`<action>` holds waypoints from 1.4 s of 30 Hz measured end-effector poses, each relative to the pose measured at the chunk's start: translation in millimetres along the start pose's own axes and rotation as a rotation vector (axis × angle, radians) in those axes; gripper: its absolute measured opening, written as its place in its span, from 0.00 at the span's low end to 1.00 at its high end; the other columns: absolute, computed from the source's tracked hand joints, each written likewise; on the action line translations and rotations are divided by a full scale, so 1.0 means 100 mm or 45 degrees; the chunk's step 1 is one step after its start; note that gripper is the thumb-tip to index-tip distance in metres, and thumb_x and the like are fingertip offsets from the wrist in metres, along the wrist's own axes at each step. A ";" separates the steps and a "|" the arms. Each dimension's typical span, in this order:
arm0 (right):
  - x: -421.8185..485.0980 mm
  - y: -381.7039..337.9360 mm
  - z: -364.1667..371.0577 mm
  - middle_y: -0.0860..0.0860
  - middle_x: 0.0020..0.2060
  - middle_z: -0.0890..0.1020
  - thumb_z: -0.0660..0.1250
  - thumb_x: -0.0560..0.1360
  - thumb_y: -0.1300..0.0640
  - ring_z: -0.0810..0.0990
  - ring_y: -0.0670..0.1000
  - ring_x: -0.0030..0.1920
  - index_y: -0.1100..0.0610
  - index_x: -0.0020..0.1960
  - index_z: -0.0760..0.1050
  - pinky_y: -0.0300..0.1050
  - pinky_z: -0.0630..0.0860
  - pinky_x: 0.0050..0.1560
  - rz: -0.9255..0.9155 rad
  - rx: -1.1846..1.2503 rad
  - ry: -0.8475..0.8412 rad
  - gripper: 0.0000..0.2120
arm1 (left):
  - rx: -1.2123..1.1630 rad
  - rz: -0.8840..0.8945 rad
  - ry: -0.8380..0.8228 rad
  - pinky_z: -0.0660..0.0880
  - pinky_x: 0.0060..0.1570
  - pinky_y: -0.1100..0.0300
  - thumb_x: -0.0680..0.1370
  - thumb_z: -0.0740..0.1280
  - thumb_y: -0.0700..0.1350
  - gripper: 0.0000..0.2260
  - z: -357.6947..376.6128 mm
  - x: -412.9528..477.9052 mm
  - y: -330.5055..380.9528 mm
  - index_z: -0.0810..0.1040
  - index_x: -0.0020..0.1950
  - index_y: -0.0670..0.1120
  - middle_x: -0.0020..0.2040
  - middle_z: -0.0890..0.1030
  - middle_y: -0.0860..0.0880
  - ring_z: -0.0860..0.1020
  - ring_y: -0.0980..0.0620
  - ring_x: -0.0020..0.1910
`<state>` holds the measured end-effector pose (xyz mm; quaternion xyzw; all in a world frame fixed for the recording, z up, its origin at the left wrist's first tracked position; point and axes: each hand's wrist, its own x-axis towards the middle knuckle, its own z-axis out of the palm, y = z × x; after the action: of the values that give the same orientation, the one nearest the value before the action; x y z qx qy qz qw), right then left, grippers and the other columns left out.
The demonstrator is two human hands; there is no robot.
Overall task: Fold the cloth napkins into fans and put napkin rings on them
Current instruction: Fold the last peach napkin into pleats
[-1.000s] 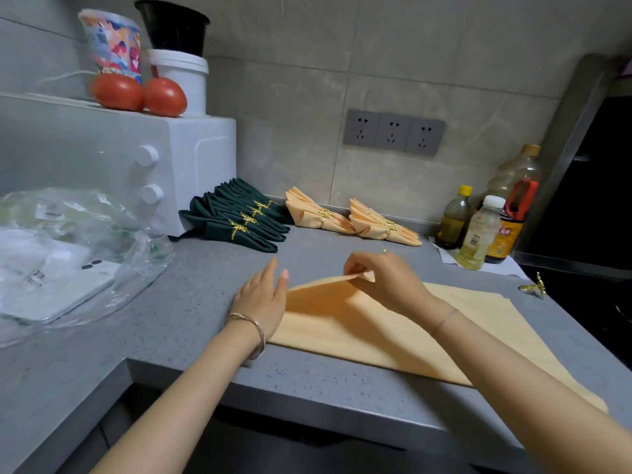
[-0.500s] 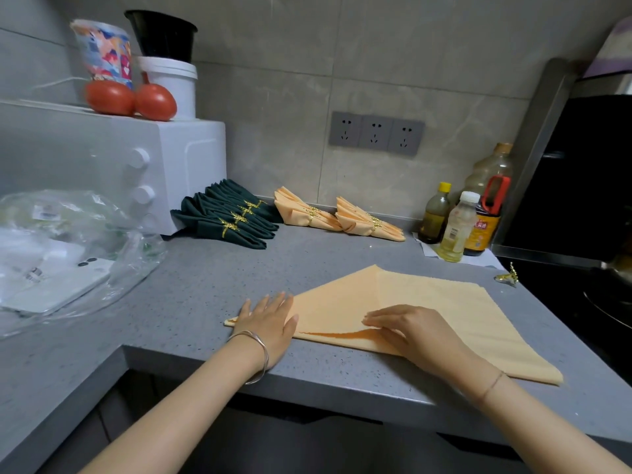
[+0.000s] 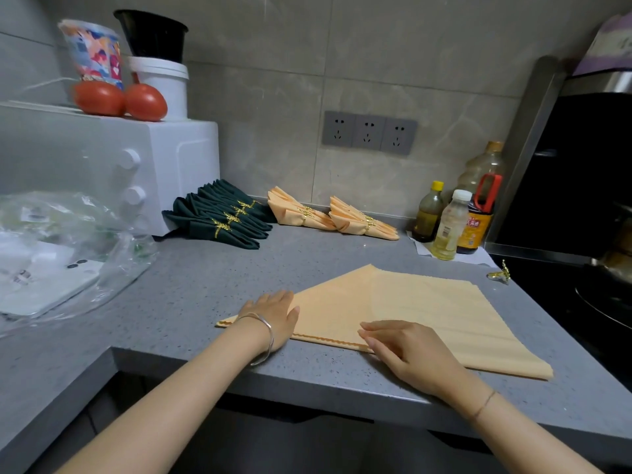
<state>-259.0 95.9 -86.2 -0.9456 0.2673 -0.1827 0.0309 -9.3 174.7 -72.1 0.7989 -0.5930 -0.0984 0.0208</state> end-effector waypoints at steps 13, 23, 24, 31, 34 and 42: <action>0.05 -0.01 0.04 0.43 0.42 0.84 0.52 0.79 0.41 0.79 0.43 0.44 0.52 0.41 0.82 0.42 0.76 0.43 0.052 -0.090 0.130 0.25 | -0.017 0.098 0.058 0.43 0.75 0.49 0.84 0.42 0.50 0.23 0.15 0.46 0.21 0.44 0.79 0.50 0.79 0.45 0.53 0.45 0.52 0.77; 1.11 -0.06 0.22 0.51 0.73 0.64 0.50 0.83 0.55 0.61 0.50 0.73 0.56 0.75 0.60 0.43 0.55 0.70 0.212 0.047 -0.128 0.21 | 0.020 0.082 0.088 0.41 0.75 0.49 0.84 0.42 0.51 0.23 0.18 0.48 0.21 0.42 0.79 0.51 0.79 0.43 0.53 0.43 0.52 0.77; 1.19 -0.03 0.28 0.51 0.75 0.60 0.49 0.83 0.55 0.57 0.50 0.75 0.56 0.76 0.57 0.44 0.51 0.72 0.224 0.037 -0.204 0.22 | 0.024 0.082 0.095 0.41 0.75 0.49 0.84 0.42 0.51 0.23 0.19 0.49 0.21 0.42 0.79 0.51 0.79 0.43 0.53 0.43 0.52 0.77; 1.23 0.28 0.47 0.47 0.77 0.49 0.44 0.82 0.44 0.45 0.45 0.76 0.53 0.78 0.47 0.48 0.41 0.74 0.313 -0.023 -0.428 0.27 | 0.034 0.080 0.115 0.42 0.75 0.49 0.84 0.42 0.51 0.23 0.21 0.51 0.21 0.42 0.79 0.51 0.79 0.43 0.54 0.43 0.52 0.77; 1.21 0.47 0.40 0.47 0.77 0.49 0.43 0.82 0.44 0.45 0.45 0.76 0.52 0.78 0.47 0.48 0.41 0.74 0.374 -0.052 -0.415 0.27 | 0.024 0.089 0.106 0.42 0.75 0.49 0.84 0.42 0.51 0.23 0.20 0.51 0.20 0.42 0.79 0.51 0.79 0.42 0.54 0.43 0.53 0.77; 1.30 0.91 0.19 0.54 0.71 0.67 0.53 0.81 0.46 0.64 0.57 0.71 0.57 0.71 0.63 0.51 0.58 0.70 0.536 0.163 -0.227 0.23 | 0.170 0.045 0.032 0.38 0.74 0.45 0.82 0.42 0.57 0.27 0.10 0.49 0.29 0.42 0.79 0.49 0.79 0.43 0.52 0.42 0.50 0.77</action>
<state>-194.1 -49.7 -75.3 -0.8775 0.4427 -0.1043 0.1517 -24.7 120.9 -83.7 0.7890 -0.6120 -0.0482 -0.0235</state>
